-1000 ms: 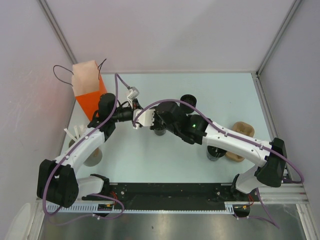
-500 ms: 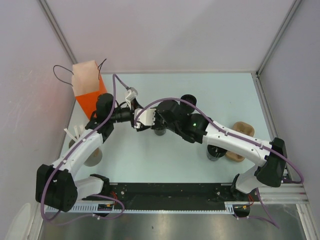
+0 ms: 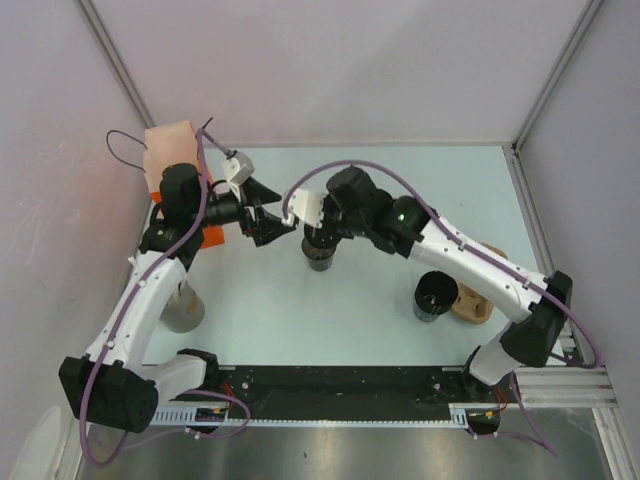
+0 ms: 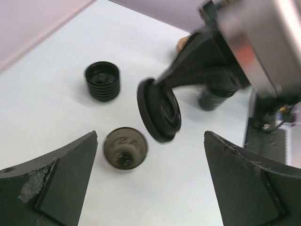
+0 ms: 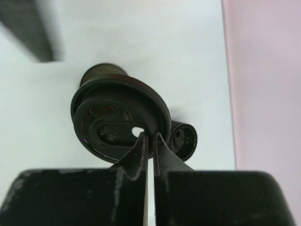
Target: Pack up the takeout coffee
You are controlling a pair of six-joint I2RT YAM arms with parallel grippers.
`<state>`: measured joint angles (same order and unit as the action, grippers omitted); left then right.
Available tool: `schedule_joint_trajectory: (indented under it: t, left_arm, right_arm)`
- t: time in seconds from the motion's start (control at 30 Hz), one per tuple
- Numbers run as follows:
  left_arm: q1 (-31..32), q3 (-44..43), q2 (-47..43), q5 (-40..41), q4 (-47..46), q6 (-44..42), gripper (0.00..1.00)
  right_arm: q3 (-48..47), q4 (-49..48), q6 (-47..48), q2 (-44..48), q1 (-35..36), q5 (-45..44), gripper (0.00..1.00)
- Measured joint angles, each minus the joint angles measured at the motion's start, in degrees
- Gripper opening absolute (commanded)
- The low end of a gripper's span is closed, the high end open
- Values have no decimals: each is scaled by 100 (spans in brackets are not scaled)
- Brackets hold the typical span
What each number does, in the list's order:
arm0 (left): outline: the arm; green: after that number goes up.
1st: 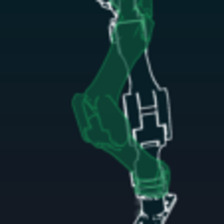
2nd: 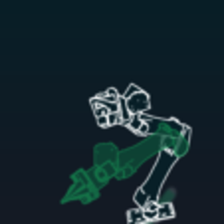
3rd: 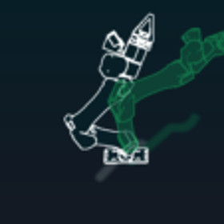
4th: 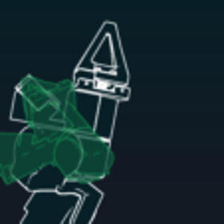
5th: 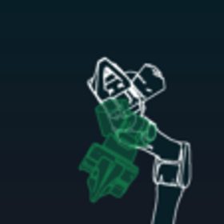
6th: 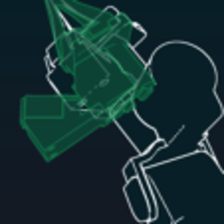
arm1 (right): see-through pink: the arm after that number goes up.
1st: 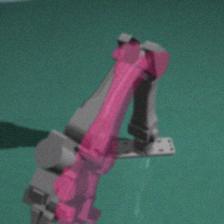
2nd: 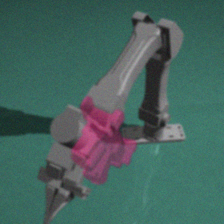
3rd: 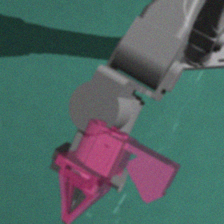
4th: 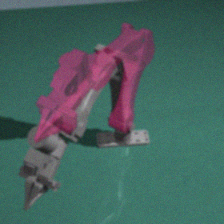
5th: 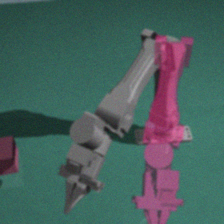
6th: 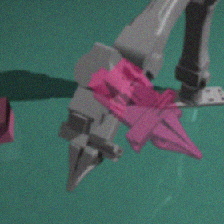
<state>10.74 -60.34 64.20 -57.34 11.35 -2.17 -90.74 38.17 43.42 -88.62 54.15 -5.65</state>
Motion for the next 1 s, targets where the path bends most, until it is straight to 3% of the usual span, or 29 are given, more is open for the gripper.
schedule_joint_trajectory:
  t: [0.17, 0.43, 0.7, 1.0]
  left_arm:
    - [-79, -164, -234, 352, 553, -846, 100]
    - [-162, 1021, -1134, 953, 308, -1449, 100]
    - [-173, 1805, -1779, 1172, -138, -1989, 100]
    - [-179, 1849, -1952, 1178, 343, -2719, 100]
  right_arm:
    - [-1679, 1005, -348, -907, -732, 734, 0]
    - [-4188, 2817, -752, -2841, -1475, 1753, 2]
    - [-4564, 3676, -949, -3731, -1506, 2133, 2]
    - [-4986, 3829, -1095, -4022, -1434, 2551, 3]
